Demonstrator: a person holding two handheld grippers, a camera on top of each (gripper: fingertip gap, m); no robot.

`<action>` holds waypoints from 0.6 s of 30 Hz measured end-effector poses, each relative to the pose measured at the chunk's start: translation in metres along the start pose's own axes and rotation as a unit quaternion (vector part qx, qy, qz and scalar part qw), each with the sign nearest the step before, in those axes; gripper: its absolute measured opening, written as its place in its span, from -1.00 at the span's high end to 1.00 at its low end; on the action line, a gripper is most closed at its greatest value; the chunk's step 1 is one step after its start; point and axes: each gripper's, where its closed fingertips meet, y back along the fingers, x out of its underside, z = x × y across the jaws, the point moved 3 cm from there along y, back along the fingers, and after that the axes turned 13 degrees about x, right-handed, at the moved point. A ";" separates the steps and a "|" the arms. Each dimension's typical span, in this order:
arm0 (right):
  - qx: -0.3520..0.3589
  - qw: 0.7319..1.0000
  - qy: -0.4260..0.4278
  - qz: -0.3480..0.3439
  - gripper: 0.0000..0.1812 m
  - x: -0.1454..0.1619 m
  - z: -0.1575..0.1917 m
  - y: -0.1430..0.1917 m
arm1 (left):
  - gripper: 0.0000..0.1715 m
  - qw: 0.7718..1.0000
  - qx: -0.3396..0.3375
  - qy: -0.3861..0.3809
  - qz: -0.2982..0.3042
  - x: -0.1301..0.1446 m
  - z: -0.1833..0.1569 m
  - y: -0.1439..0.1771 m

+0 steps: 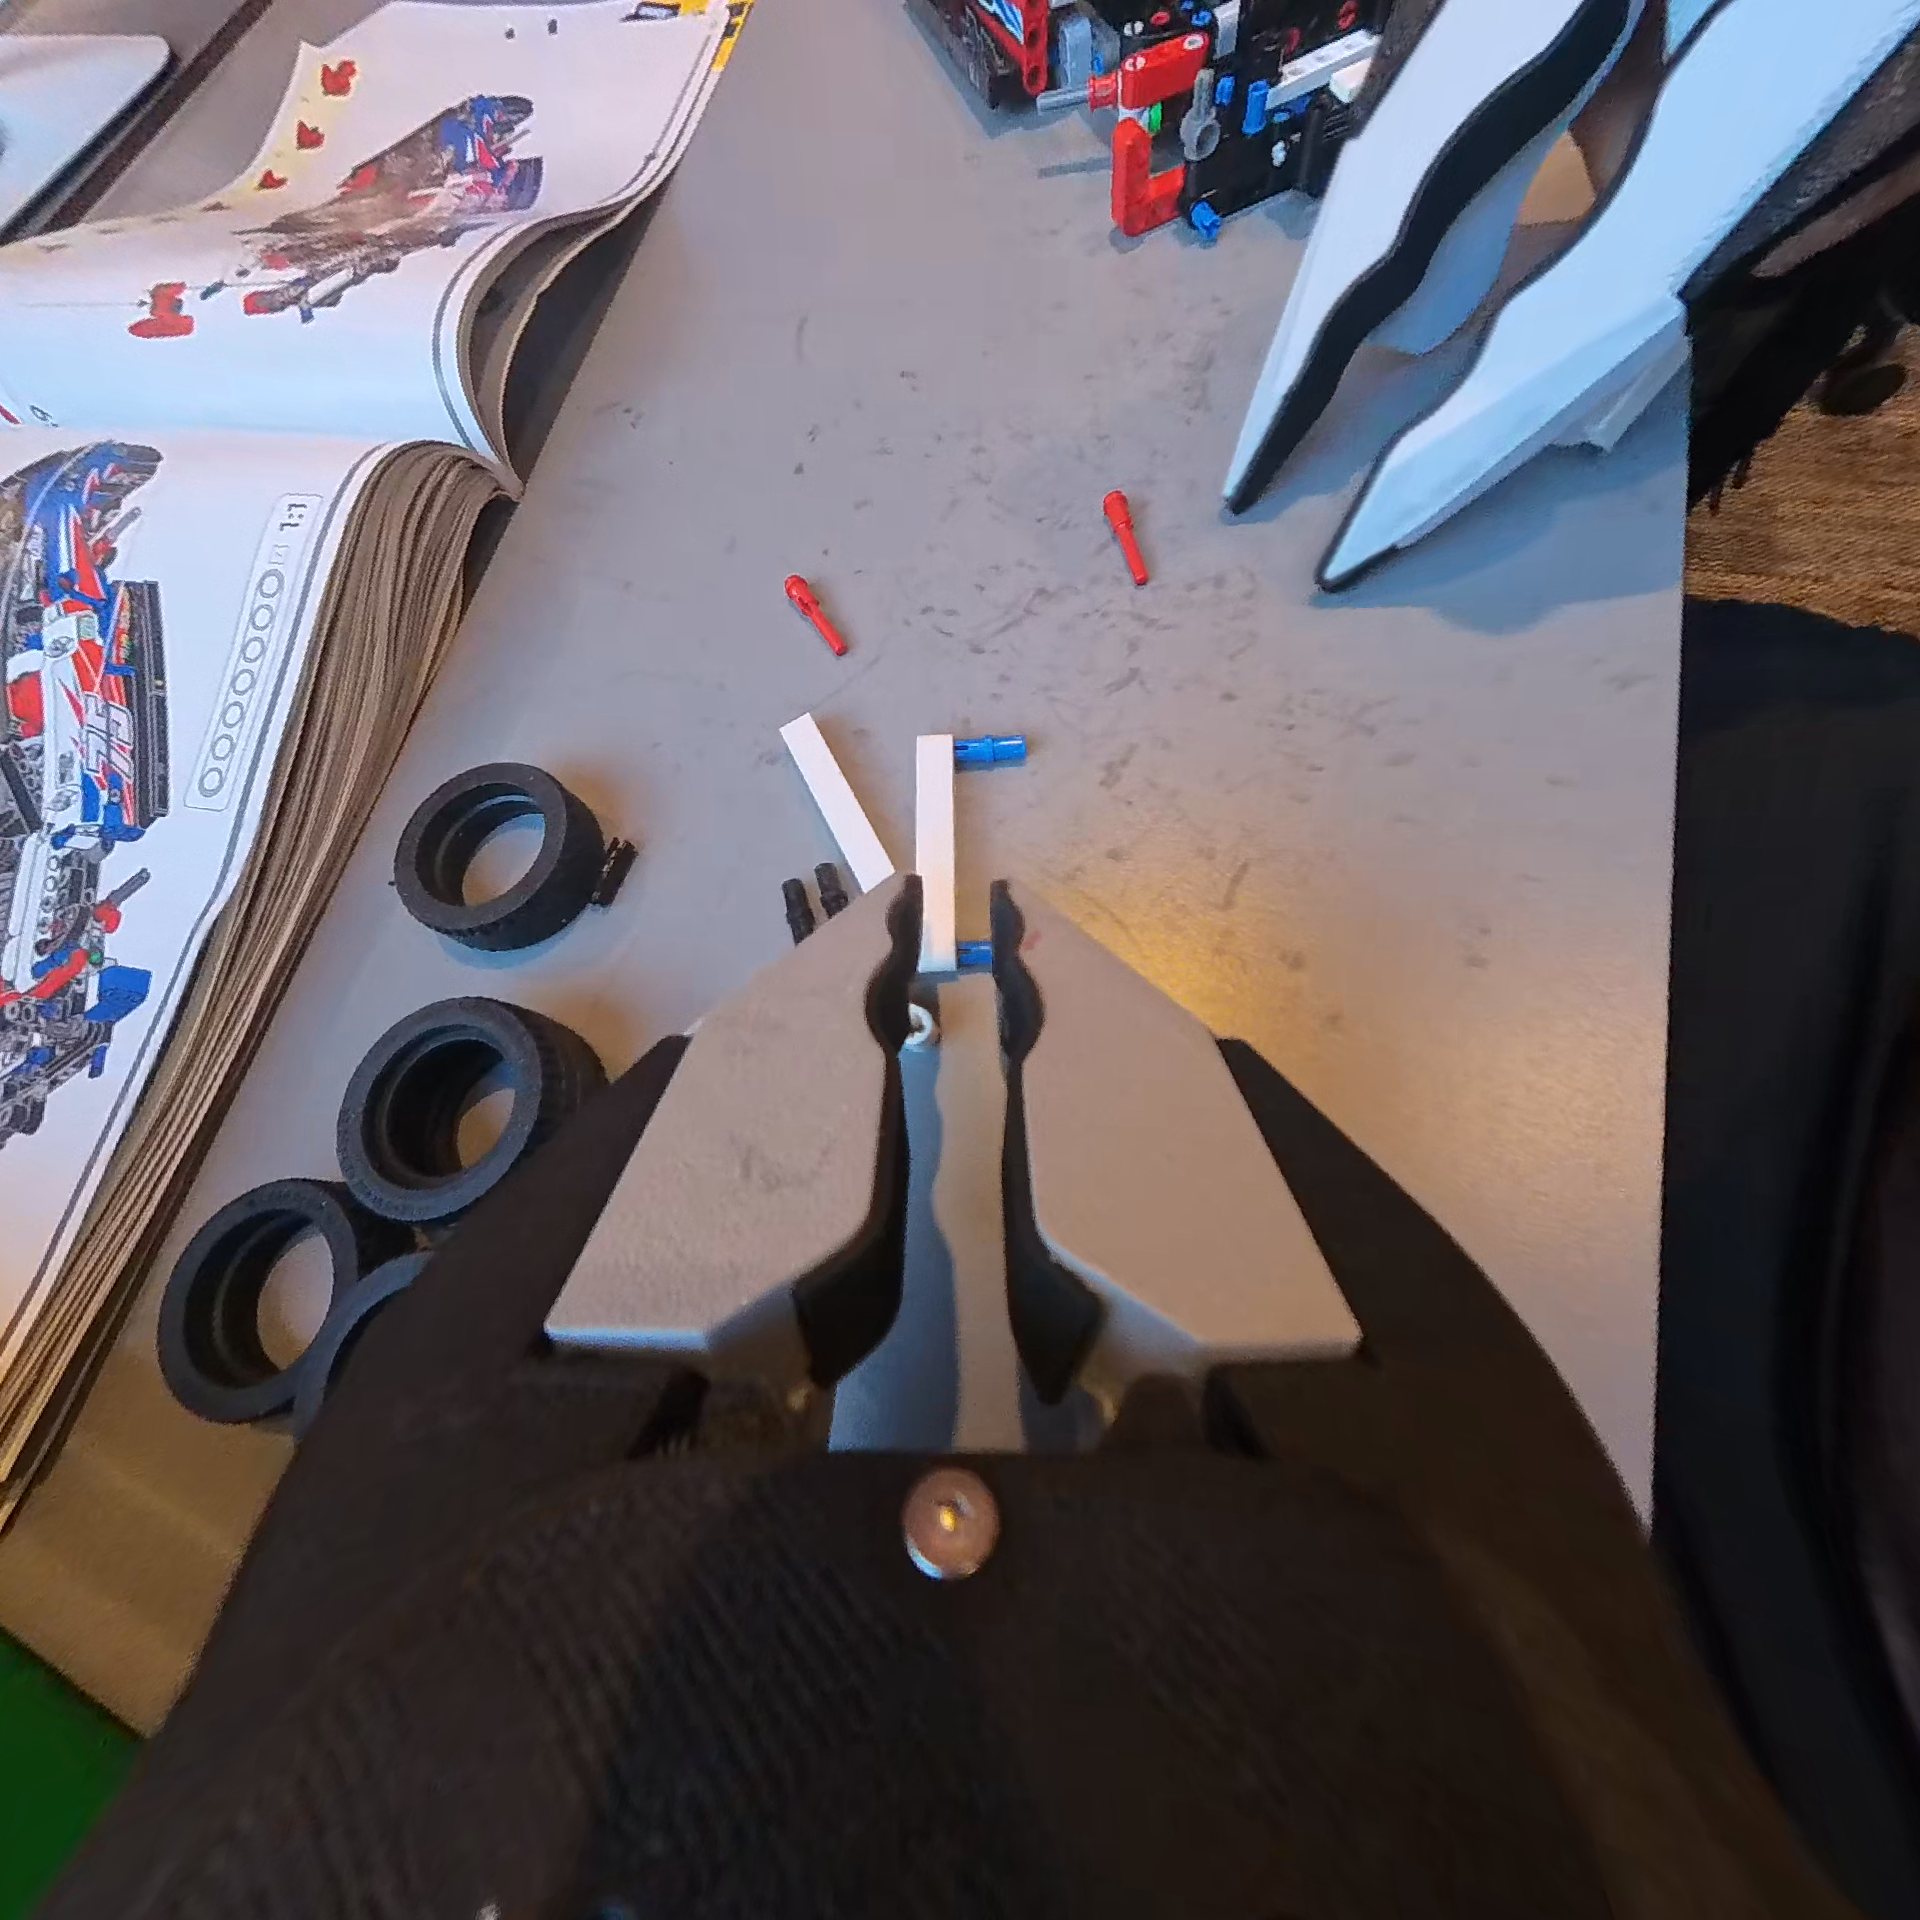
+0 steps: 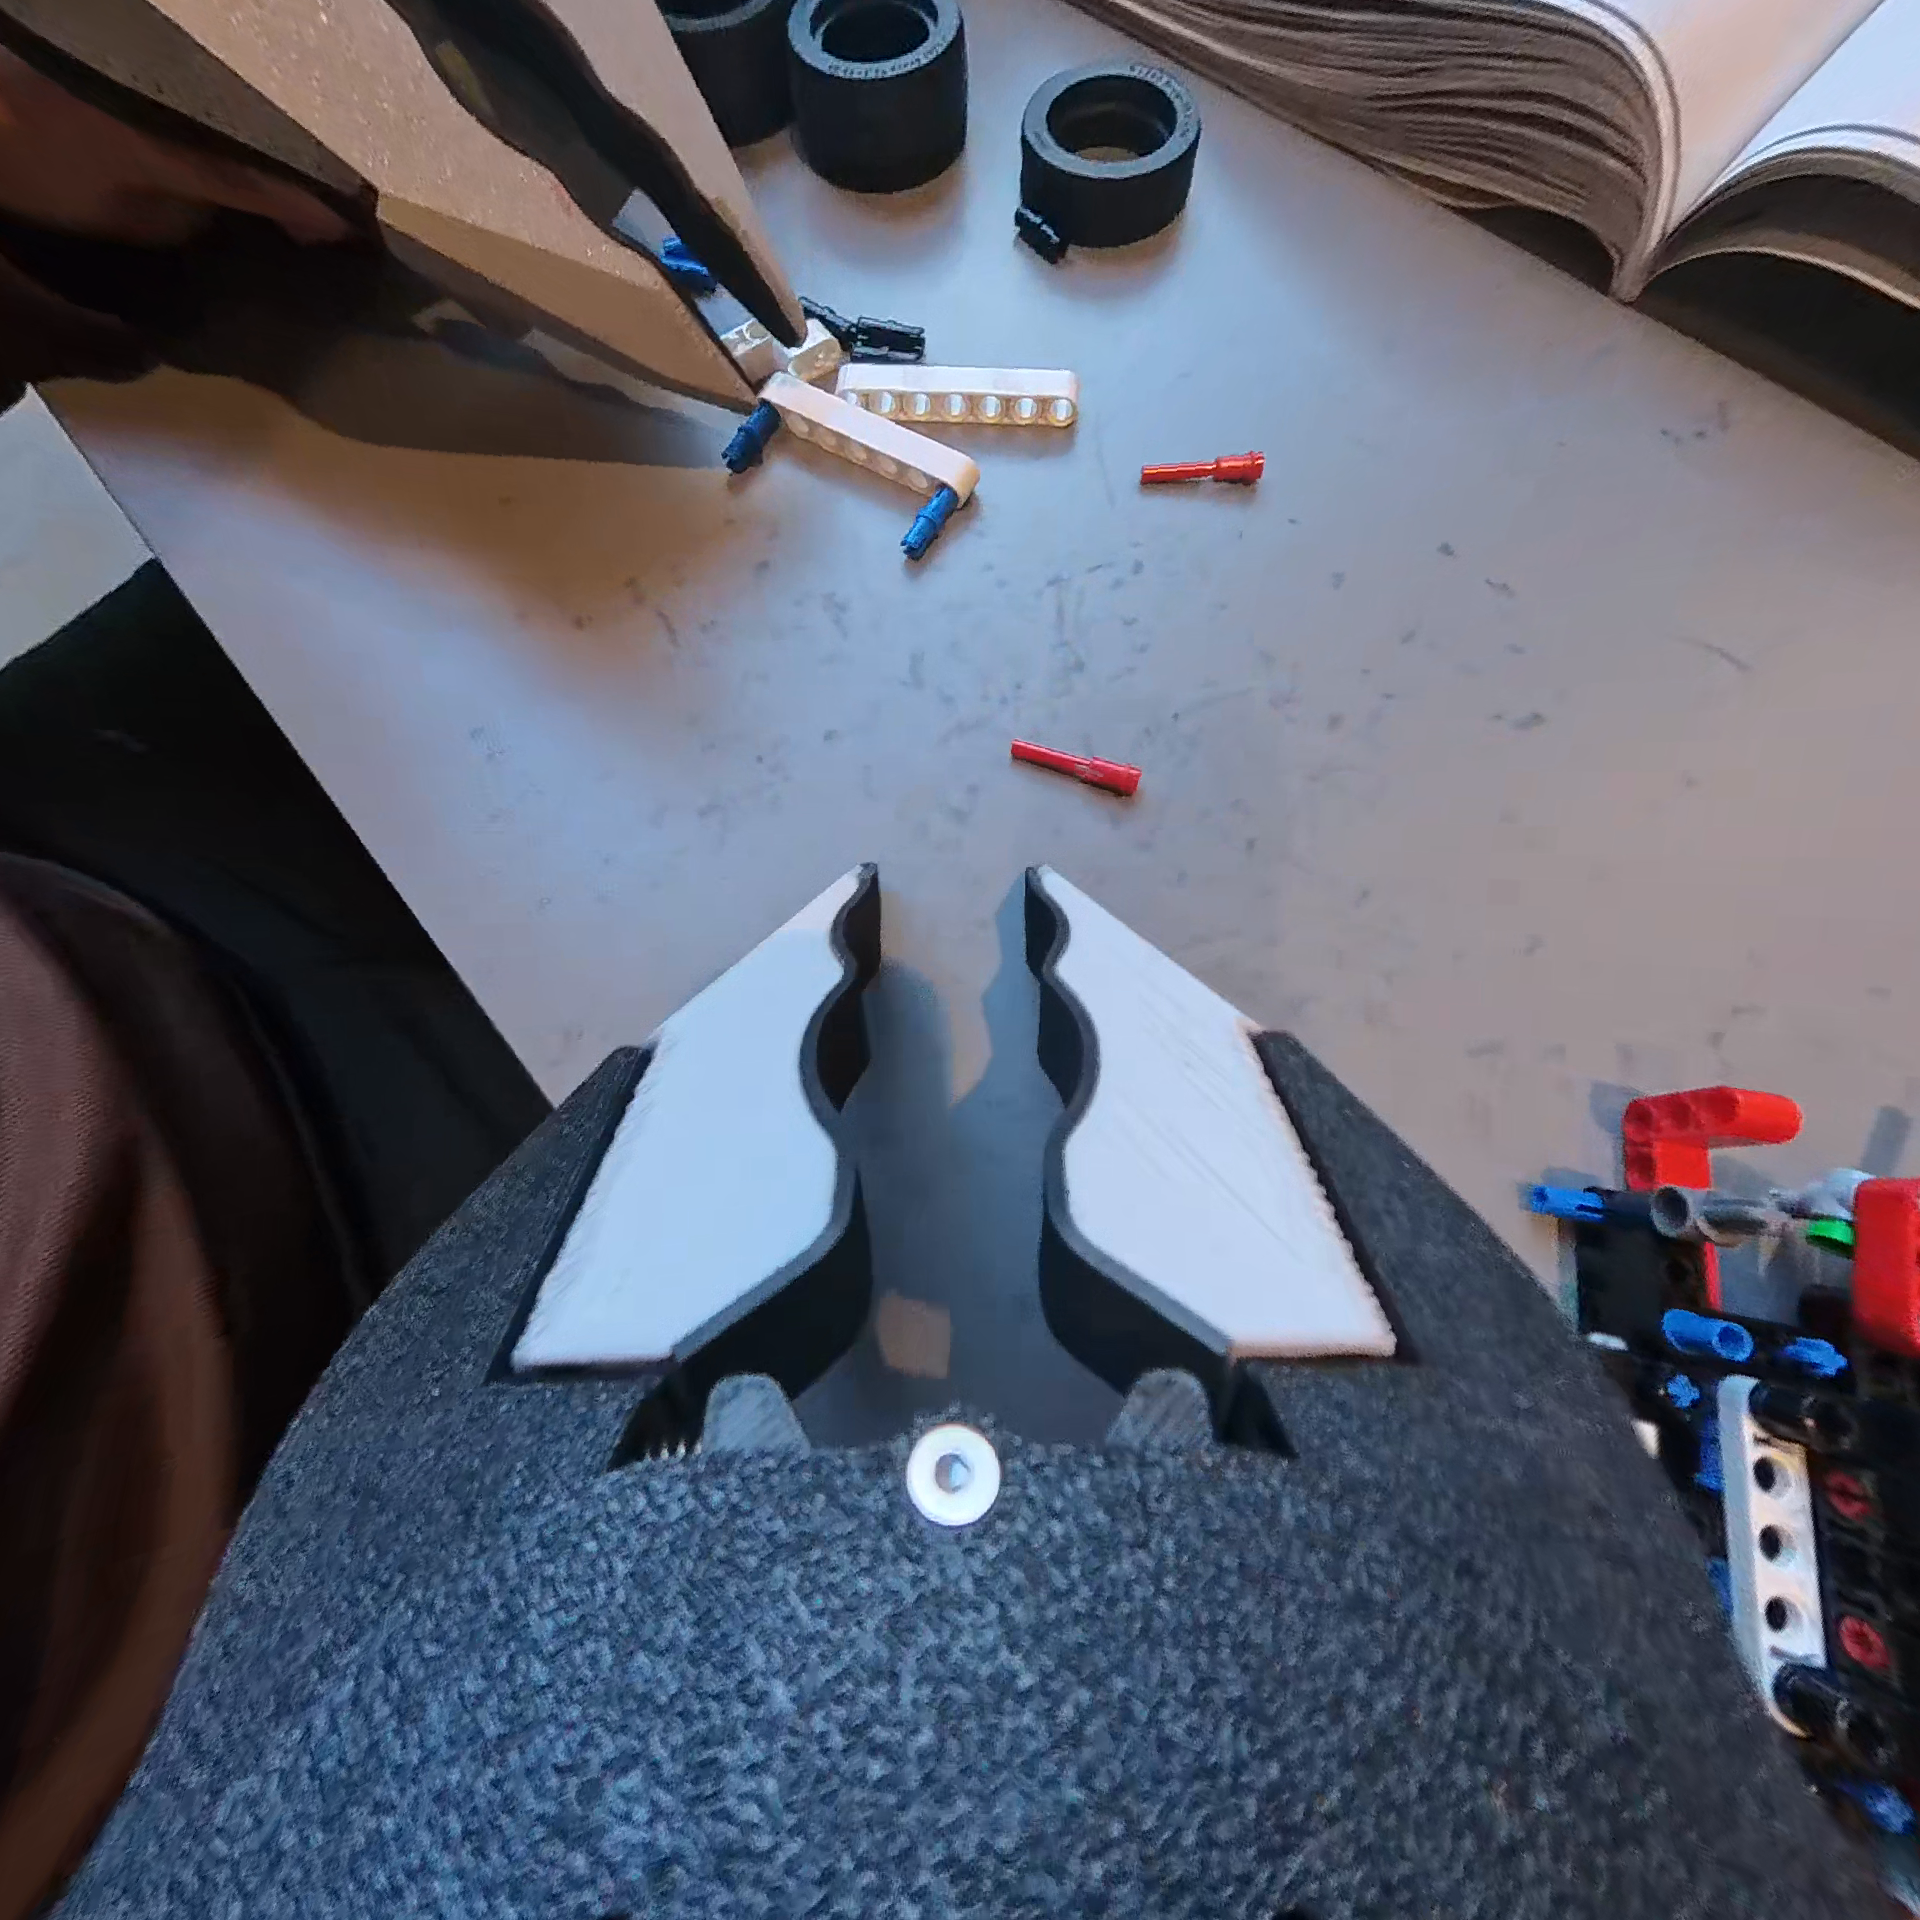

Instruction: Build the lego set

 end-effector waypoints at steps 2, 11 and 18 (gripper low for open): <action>0.000 1.000 0.008 -0.002 0.70 -0.002 0.002 0.003 | 0.89 1.000 0.003 0.002 -0.003 0.000 0.000 0.000; 0.021 0.999 0.044 -0.015 0.70 -0.020 -0.018 0.006 | 0.87 1.000 0.003 0.017 -0.004 0.000 0.003 0.000; 0.043 0.993 0.107 0.011 0.69 -0.014 -0.020 -0.004 | 0.81 0.999 -0.017 0.039 -0.002 0.002 0.010 0.001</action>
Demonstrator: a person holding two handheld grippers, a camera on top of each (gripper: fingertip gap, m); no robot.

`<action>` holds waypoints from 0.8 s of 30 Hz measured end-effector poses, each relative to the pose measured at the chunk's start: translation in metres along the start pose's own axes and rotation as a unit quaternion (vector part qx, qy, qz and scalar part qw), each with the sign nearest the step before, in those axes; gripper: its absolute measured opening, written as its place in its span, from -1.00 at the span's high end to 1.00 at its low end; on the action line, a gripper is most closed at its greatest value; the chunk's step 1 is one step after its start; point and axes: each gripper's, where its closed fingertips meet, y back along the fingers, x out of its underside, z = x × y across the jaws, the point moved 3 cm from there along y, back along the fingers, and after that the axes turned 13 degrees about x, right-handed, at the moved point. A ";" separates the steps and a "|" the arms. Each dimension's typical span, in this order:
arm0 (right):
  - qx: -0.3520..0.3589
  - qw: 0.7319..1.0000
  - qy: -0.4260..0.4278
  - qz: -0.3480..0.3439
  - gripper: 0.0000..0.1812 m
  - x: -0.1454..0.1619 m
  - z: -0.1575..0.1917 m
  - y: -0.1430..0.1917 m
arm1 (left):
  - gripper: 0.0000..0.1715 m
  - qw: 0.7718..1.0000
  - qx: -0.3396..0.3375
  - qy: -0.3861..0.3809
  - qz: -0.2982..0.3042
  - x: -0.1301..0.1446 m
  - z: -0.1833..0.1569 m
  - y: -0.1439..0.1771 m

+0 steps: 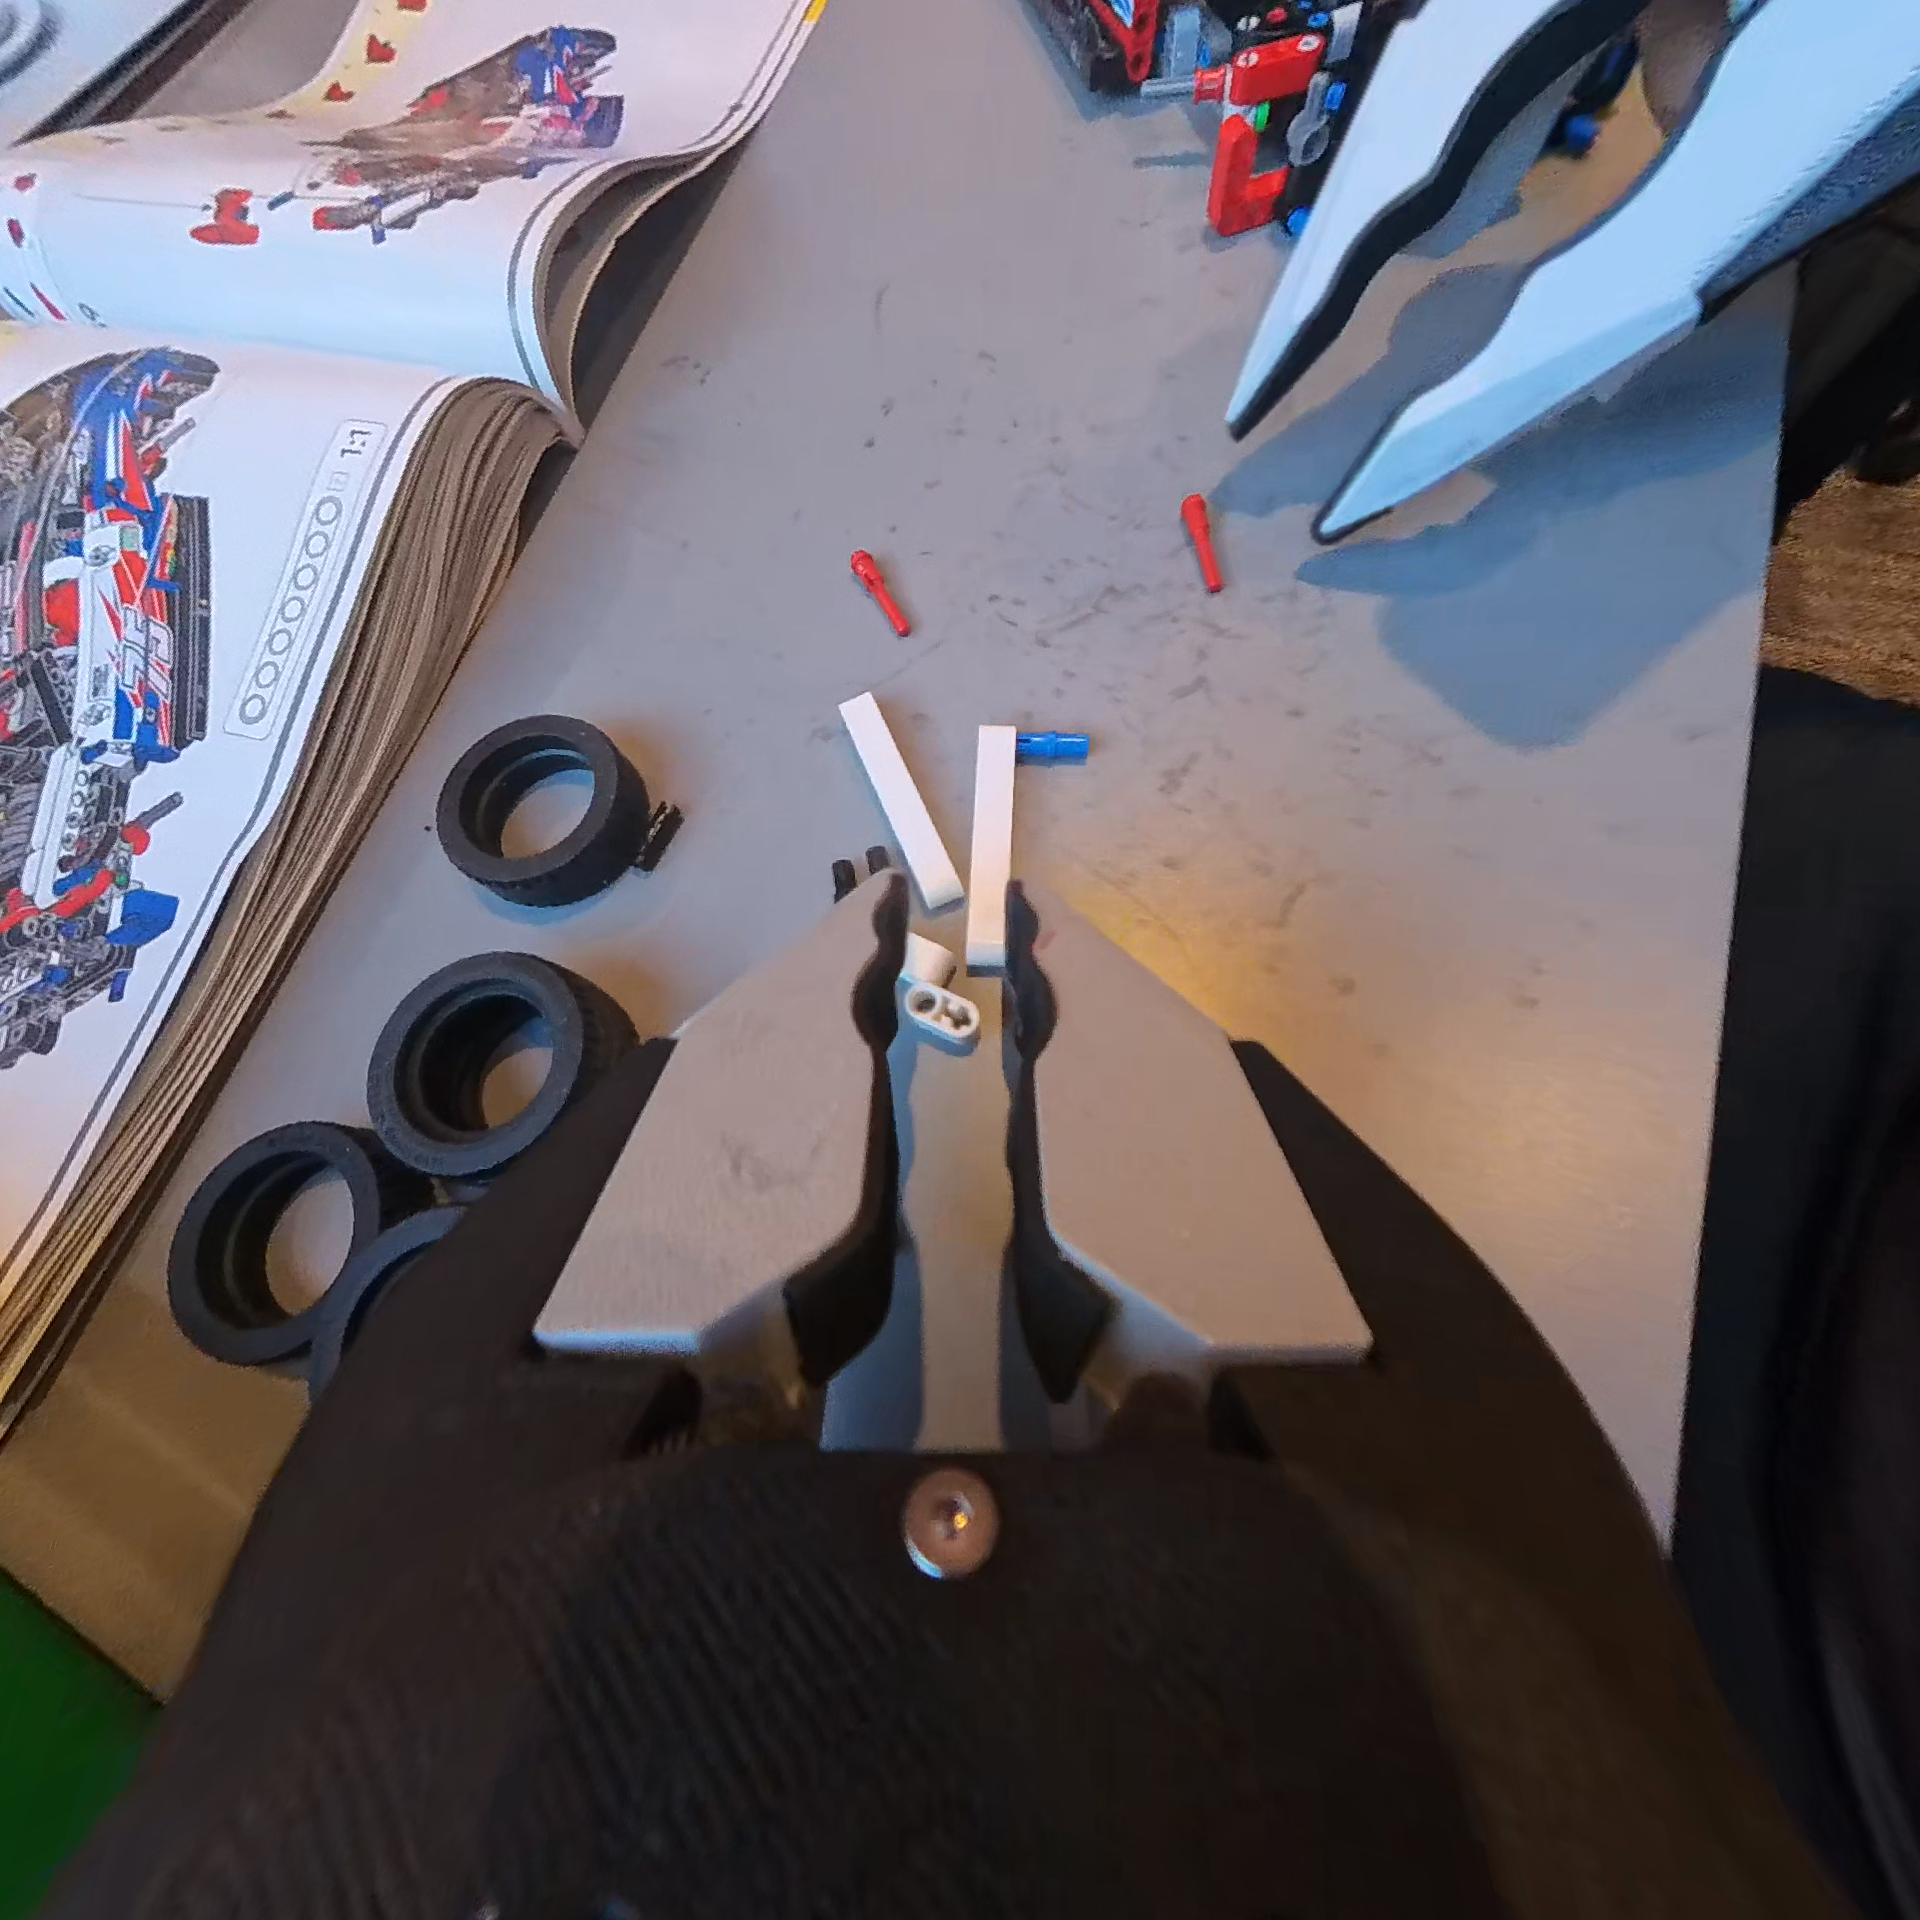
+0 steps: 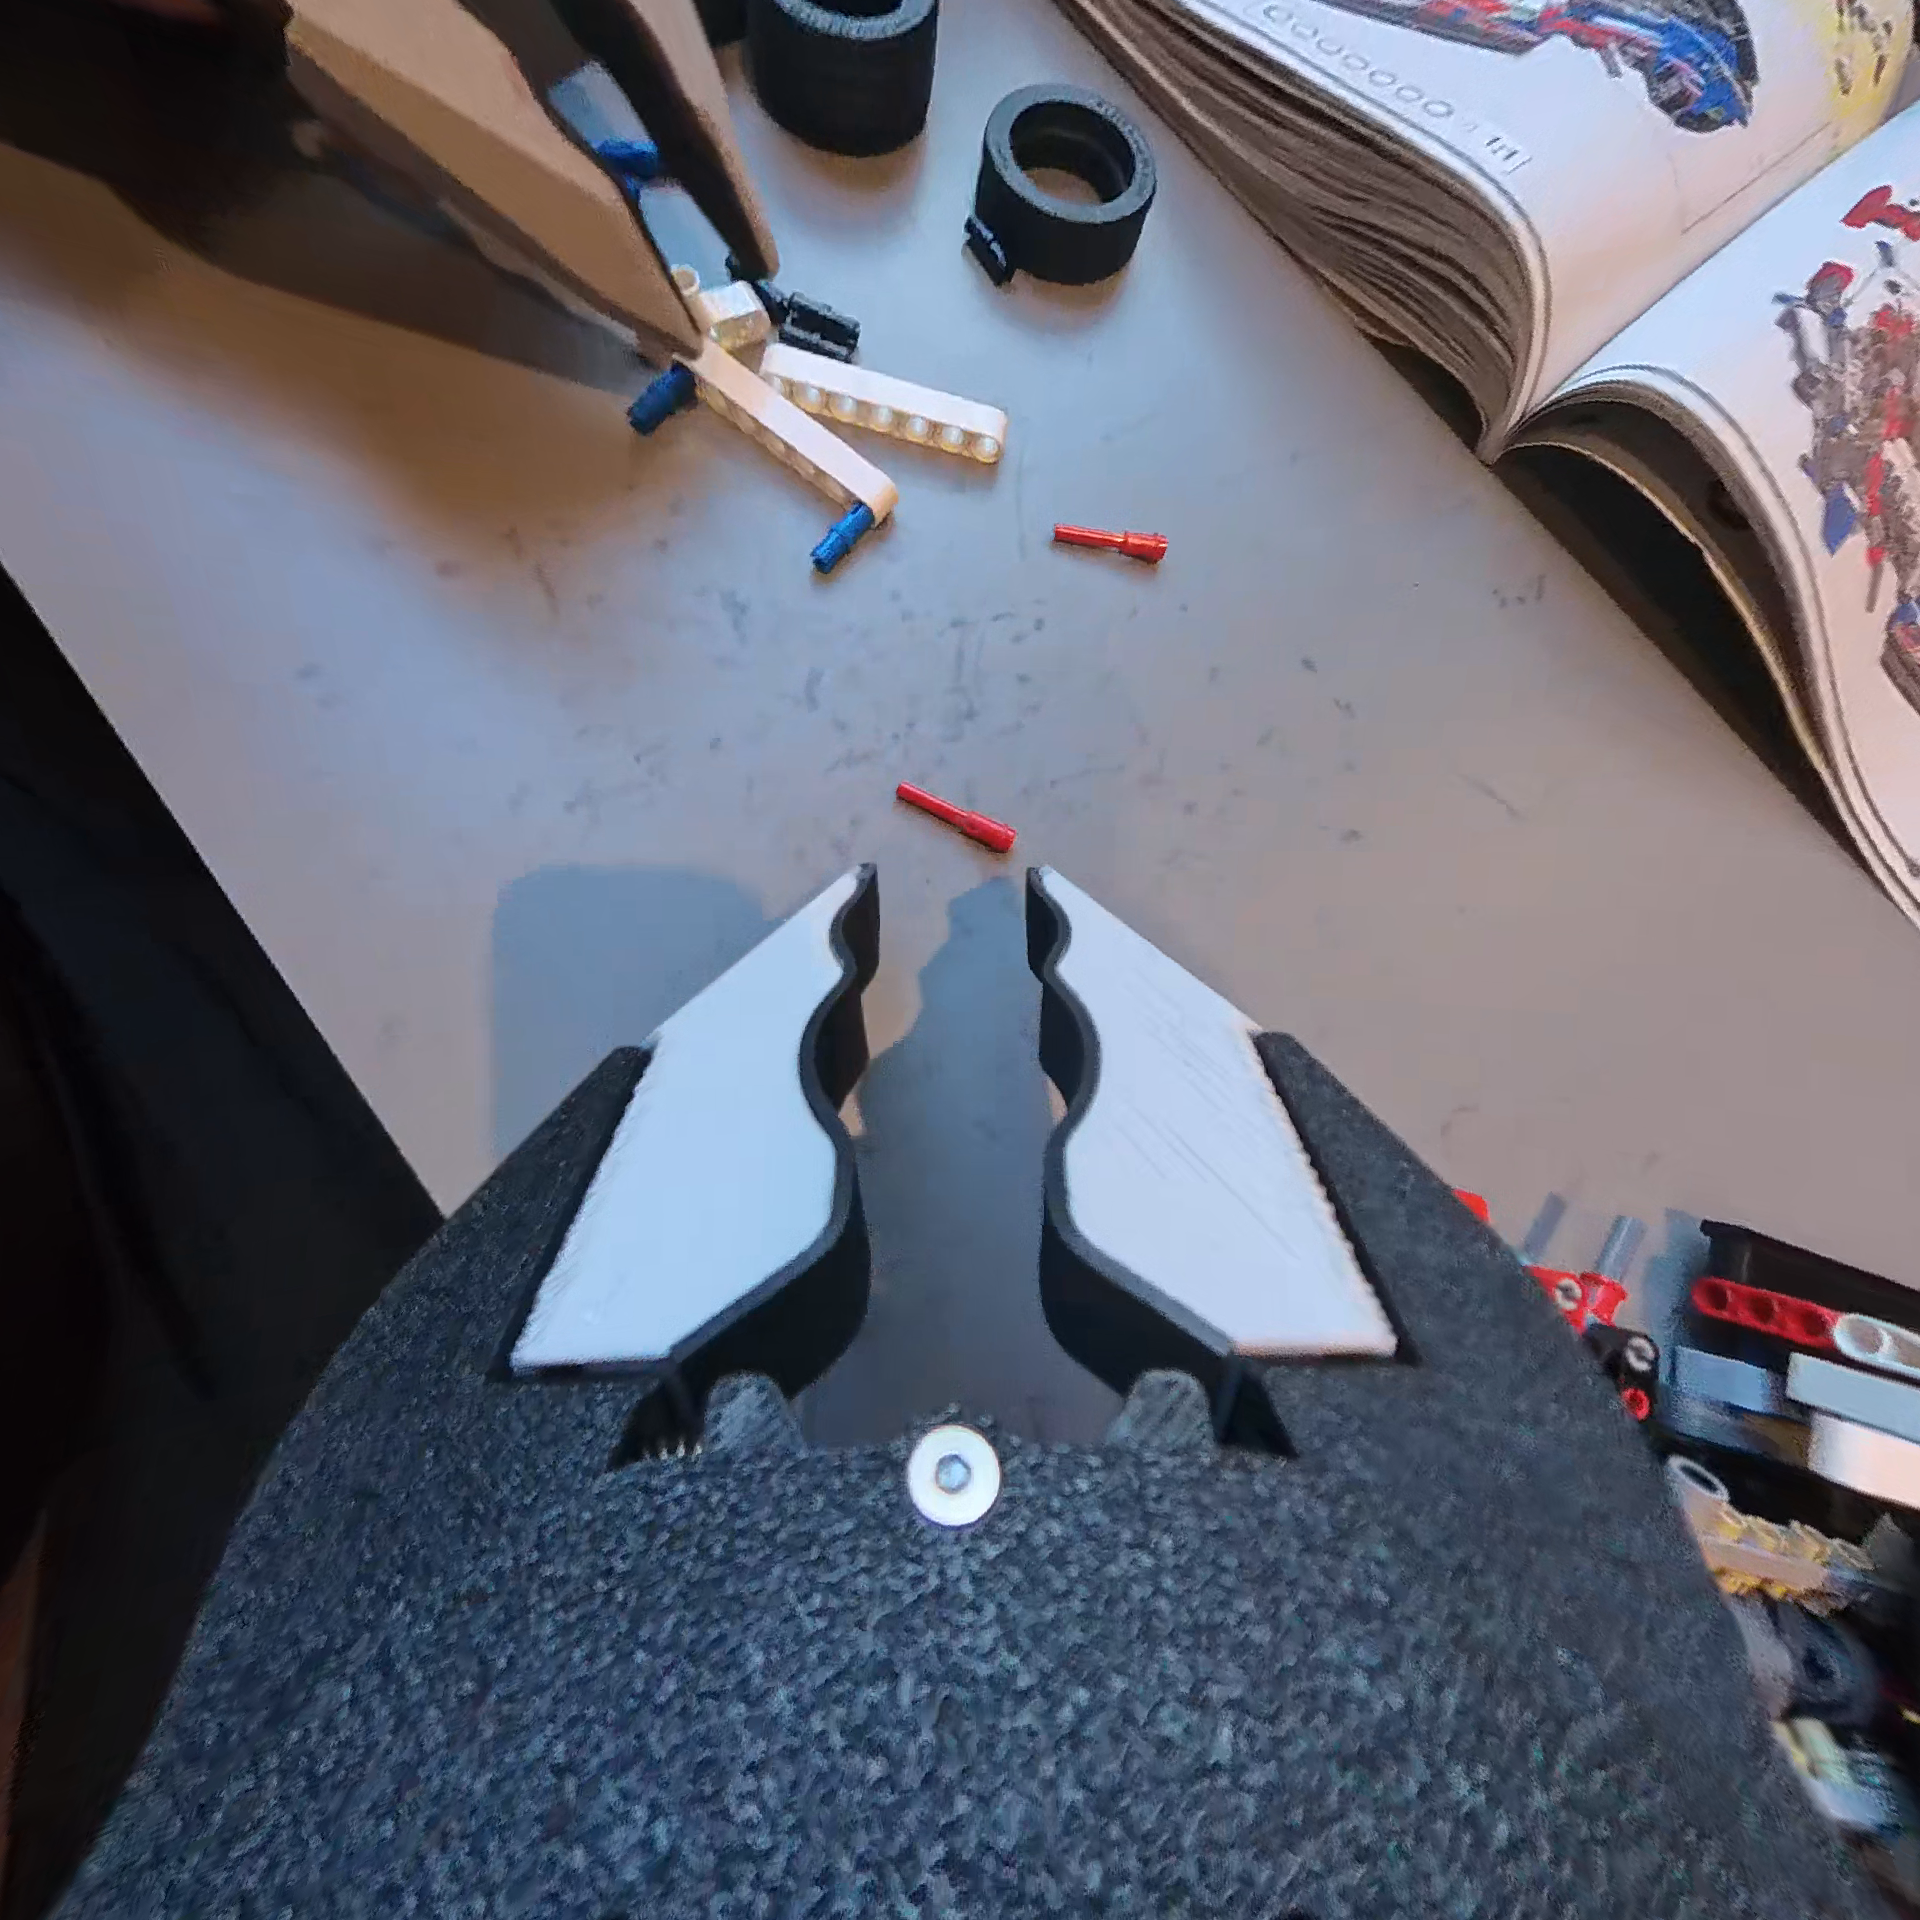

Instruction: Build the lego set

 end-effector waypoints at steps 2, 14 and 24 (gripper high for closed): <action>0.000 1.000 0.014 0.003 0.69 0.000 0.000 -0.002 | 0.83 1.000 0.001 -0.001 0.004 0.000 -0.001 -0.001; -0.057 0.998 0.038 0.007 0.63 -0.008 -0.003 -0.019 | 0.77 0.997 0.049 -0.007 0.062 -0.002 -0.002 -0.020; -0.091 0.996 -0.012 0.002 0.89 -0.006 0.007 -0.018 | 0.86 0.994 0.083 0.013 0.065 -0.003 0.003 -0.024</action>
